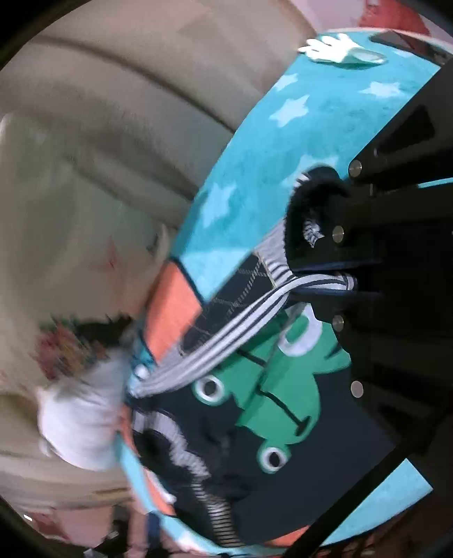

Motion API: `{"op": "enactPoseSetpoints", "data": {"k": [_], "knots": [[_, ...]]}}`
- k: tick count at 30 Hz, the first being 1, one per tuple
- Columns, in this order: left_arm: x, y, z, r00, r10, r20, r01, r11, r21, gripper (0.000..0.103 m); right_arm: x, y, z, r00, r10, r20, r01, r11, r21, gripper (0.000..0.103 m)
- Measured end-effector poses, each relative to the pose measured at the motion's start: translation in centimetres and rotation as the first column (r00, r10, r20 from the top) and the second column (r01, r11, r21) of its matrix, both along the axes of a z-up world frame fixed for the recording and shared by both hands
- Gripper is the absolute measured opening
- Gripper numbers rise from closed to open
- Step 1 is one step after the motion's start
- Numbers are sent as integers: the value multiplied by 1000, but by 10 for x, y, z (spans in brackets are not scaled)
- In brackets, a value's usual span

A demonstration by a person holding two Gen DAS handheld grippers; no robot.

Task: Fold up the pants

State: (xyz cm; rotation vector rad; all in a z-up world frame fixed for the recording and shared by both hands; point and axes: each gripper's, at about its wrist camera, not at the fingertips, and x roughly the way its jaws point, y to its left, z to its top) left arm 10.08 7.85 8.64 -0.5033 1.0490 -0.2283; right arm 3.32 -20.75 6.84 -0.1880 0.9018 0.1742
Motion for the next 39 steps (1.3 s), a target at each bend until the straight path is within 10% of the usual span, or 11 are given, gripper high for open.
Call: {"op": "enactPoseSetpoints", "data": {"k": [7,14,18,28,39], "knots": [[56,-48,-43,984,-76,-159,62,994,-90,75,-8,-9,6,999,-10,35,8,999,46,9],[78,-61,-65,970,-24,-243,22,1000,-7,75,-14,-17,6,999,-11,50,6,996,92,9],[77,-53,-68,969,-1,-248,-2,1000,-14,12,-17,-22,7,999,-21,51,15,993,113,9],[-4,-33,-22,999,39,-34,-38,999,21,8,-41,-31,12,997,-34,73,23,988,150,9],[-59,-13,-61,992,62,-109,-63,998,-6,8,-67,-69,-5,986,-163,19,153,955,255,12]]}}
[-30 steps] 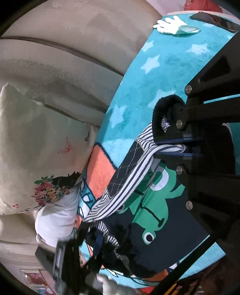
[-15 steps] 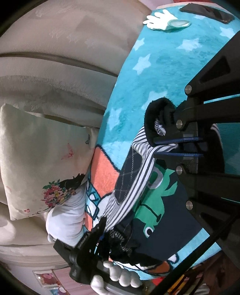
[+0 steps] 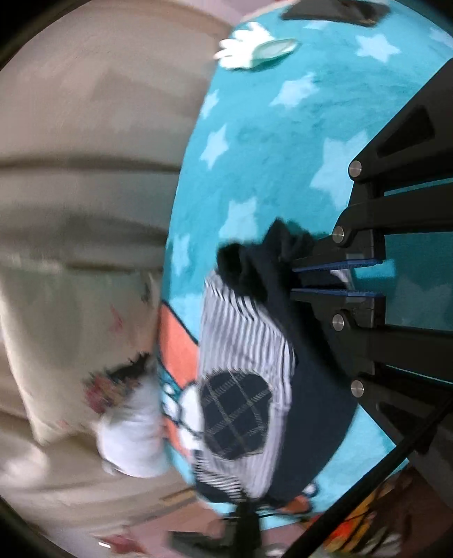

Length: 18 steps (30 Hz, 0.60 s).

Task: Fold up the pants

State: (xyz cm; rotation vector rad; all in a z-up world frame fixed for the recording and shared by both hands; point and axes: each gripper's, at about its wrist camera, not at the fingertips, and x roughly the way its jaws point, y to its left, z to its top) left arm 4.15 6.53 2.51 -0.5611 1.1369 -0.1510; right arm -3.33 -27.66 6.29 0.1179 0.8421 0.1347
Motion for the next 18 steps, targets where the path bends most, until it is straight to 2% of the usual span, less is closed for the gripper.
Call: {"op": "enactPoseSetpoints", "data": {"k": [2,3,4,6,8,10,12,14,15,16,18], "knots": [[-1,-2,1,1000,-5,13,5,1000,12,8,-3,-17,4,998,-64,8,64,997,43,26],[0,-3,1,1000,-10,15,10,1000,17,9,-4,-24,7,996,-92,14,91,994,57,42],[0,-4,1,1000,-14,15,14,1000,20,9,-3,-29,9,994,-109,19,108,991,75,53],[-1,-3,0,1000,-17,15,17,1000,22,9,-1,-36,12,992,-124,21,120,983,138,58],[0,-2,-1,1000,-18,13,18,1000,22,10,6,-36,14,993,-120,23,113,974,199,58],[0,0,-1,1000,-17,12,16,1000,18,10,22,-27,14,995,-103,18,97,973,209,65],[0,0,-1,1000,-14,13,14,1000,16,10,41,-17,8,995,-96,-14,97,978,186,67],[1,-1,-1,1000,-13,14,13,1000,17,10,70,-9,-6,992,-94,-82,108,978,179,67],[1,-1,0,1000,-15,15,15,1000,18,10,77,-8,-11,991,-83,-100,102,976,194,53],[2,-1,1,1000,-19,16,18,1000,17,10,85,-6,-17,991,-59,-122,85,972,220,16],[1,0,6,999,-27,28,27,1000,9,10,93,-3,-21,988,-39,-151,76,966,248,14]]}}
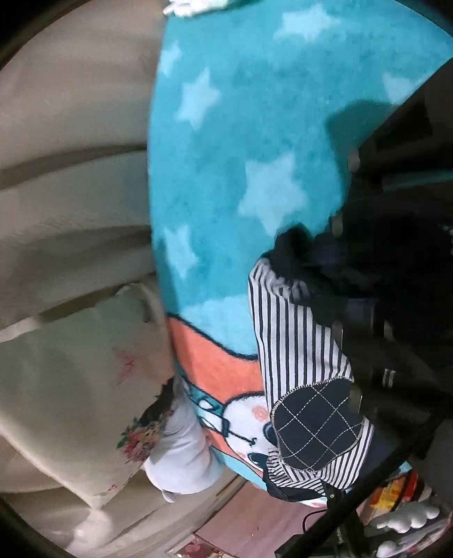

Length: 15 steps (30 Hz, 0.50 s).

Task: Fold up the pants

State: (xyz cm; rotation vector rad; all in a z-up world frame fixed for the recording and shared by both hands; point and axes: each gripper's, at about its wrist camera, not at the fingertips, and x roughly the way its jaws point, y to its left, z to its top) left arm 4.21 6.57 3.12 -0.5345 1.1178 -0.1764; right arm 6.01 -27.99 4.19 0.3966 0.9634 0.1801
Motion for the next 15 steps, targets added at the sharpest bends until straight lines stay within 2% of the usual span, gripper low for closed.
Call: {"op": "enactPoseSetpoints", "data": {"k": [4,8,12,13,15], "knots": [[-11,1,22,999,-30,46,32,999,-39,10,-24,-6,29,995,-8,99,2,998,62,12],[-28,-6,26,996,-54,76,54,999,0,10,-53,-16,51,988,-30,152,18,996,83,12],[-36,-9,-9,997,-71,-20,71,997,10,10,-66,-21,35,992,-65,112,62,998,28,12],[-35,-5,-17,996,-67,-50,66,998,-15,9,-70,-23,28,992,-78,102,75,997,36,12],[-33,2,-18,997,-55,-59,52,998,-44,8,-73,-29,26,990,-97,105,90,994,68,12]]}}
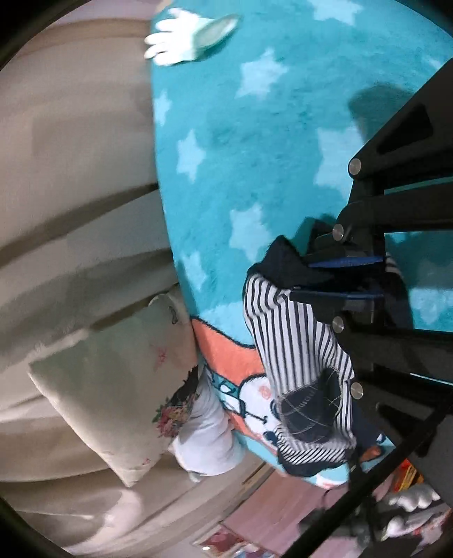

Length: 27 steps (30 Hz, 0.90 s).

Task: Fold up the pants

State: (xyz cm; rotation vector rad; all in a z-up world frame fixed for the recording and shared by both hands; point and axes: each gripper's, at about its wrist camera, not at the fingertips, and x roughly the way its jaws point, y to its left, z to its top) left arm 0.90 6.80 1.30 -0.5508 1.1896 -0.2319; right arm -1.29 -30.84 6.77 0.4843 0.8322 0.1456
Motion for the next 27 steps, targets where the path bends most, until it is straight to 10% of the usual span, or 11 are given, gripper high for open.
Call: {"op": "enactPoseSetpoints", "data": {"k": [11,15,18,20,22,27], "knots": [[-7,14,18,999,-1,48,0,1000,4,8,-19,1,28,996,-9,86,9,1000,2,12],[-4,22,6,1000,17,7,-17,1000,-22,8,-8,8,12,1000,8,11,-8,1000,-18,62],[-4,23,9,999,23,25,-22,999,-24,8,10,11,3,999,-28,-17,26,994,-107,64],[-2,23,10,999,20,33,-20,1000,-18,9,25,9,-5,999,-39,-27,36,994,-108,62],[3,22,6,1000,15,24,-15,1000,-2,11,42,10,-18,998,4,-66,-8,998,-63,8],[10,18,3,1000,1,12,-1,1000,-30,11,37,11,1,1000,7,-9,-7,1000,-8,8]]}}
